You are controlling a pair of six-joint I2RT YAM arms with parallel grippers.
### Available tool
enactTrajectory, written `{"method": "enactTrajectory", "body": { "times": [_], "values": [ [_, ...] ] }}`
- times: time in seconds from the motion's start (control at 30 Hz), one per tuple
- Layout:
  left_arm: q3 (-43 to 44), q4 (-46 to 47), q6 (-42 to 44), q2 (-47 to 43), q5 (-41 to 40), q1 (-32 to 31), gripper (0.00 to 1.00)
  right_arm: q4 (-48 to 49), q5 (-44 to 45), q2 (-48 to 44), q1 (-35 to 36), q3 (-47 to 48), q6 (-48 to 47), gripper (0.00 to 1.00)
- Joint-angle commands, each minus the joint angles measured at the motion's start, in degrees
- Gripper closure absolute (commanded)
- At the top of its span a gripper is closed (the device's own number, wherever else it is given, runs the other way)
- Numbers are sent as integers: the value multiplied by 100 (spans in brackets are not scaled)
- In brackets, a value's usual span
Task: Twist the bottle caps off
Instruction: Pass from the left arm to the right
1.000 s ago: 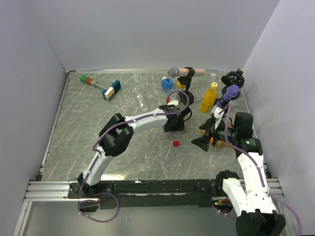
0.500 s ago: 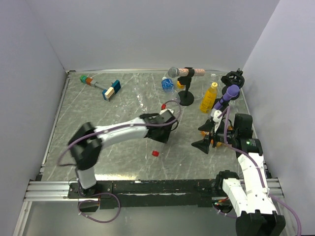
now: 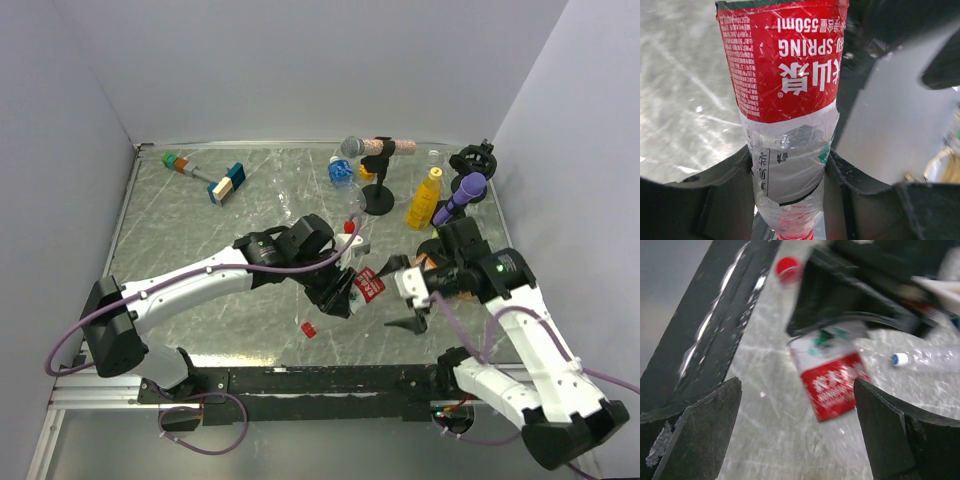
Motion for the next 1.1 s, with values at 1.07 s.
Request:
{"method": "enactTrajectory", "body": {
  "times": [1.07],
  "values": [
    [870, 604, -710, 967, 1867, -34, 55, 1235, 3026, -362, 2146, -1003, 904, 24]
  ]
}}
